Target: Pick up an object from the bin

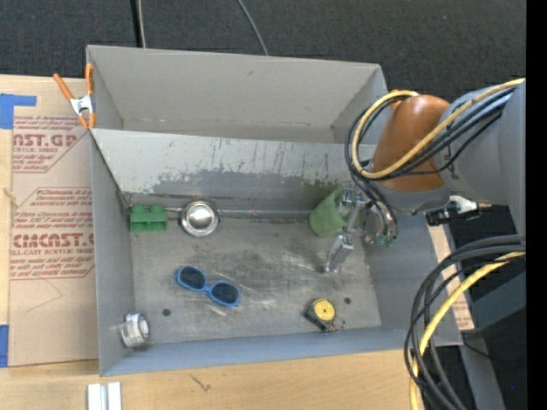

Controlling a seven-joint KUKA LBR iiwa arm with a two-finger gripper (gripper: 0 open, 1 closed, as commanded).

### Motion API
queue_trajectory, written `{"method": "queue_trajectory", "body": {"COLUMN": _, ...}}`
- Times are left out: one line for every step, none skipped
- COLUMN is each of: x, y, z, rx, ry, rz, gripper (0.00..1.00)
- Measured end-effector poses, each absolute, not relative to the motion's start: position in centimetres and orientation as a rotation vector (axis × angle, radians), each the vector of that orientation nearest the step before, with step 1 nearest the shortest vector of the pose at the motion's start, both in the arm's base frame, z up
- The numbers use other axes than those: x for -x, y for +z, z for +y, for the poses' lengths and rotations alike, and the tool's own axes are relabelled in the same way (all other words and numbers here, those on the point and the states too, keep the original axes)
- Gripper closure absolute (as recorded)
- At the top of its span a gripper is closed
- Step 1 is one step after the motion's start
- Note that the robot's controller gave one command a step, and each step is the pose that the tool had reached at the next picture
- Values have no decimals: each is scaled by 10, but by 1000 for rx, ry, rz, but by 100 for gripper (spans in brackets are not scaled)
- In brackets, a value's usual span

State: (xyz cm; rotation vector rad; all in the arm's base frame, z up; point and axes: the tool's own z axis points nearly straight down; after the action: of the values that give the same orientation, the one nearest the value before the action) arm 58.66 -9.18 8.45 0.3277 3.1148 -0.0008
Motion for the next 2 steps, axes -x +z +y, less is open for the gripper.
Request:
{"method": "queue_trajectory", "body": {"x": -582, "y": 100, "z": -70, "rx": -523, "ry": 2, "rz": 3095, "gripper": 0}}
{"method": "queue_trajectory", "body": {"x": -580, "y": 101, "z": -58, "rx": -1159, "ry": 0, "rz": 2919, "gripper": 0}}
